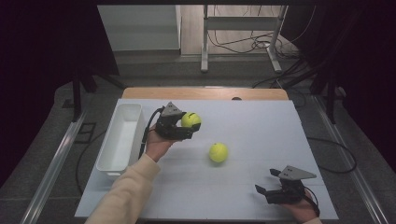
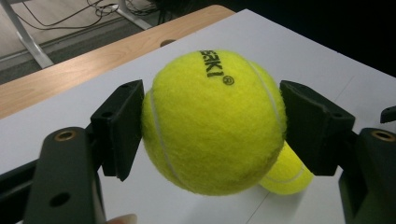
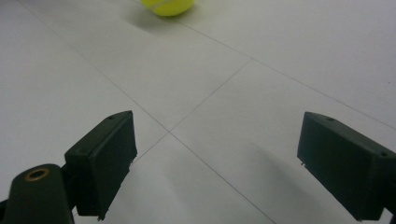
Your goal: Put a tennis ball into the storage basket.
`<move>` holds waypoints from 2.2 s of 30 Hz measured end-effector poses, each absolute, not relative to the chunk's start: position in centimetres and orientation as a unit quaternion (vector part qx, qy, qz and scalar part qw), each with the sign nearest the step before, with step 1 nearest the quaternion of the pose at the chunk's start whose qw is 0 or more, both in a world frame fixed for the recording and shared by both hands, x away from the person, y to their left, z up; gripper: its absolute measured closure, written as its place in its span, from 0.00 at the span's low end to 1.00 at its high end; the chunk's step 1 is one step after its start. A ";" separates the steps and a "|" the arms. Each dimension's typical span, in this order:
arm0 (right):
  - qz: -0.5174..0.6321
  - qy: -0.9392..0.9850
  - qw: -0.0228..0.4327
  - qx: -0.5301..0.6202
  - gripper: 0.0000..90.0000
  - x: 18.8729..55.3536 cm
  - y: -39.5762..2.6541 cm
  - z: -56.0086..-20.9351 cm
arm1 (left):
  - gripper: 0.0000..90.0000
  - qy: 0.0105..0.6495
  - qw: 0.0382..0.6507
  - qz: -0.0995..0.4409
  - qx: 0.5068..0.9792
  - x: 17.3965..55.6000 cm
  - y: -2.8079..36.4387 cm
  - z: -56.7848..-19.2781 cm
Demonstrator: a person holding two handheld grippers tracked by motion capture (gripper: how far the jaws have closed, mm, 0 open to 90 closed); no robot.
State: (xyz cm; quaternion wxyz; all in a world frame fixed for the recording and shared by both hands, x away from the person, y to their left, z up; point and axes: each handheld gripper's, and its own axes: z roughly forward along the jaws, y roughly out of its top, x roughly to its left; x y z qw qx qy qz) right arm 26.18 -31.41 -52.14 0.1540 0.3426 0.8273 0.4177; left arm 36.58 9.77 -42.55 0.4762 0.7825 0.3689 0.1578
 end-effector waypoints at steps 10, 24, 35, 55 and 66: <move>0.417 0.827 0.154 0.343 0.14 26.2 -31.4 -52.1 | 0.30 0.368 0.481 0.155 0.780 36.2 9.9 -42.5; 0.414 0.828 0.156 0.345 0.14 26.2 -31.4 -52.1 | 0.30 0.368 0.484 0.155 0.779 35.8 10.3 -42.8; 0.409 0.829 0.156 0.347 0.14 26.2 -31.4 -52.1 | 0.30 0.366 0.487 0.153 0.778 35.5 10.2 -42.7; 0.409 0.829 0.155 0.349 0.14 26.2 -31.4 -52.2 | 0.30 0.366 0.494 0.149 0.774 35.0 10.6 -43.0; 0.404 0.831 0.156 0.349 0.14 26.2 -31.4 -52.2 | 0.30 0.361 0.497 0.149 0.775 34.5 10.6 -42.8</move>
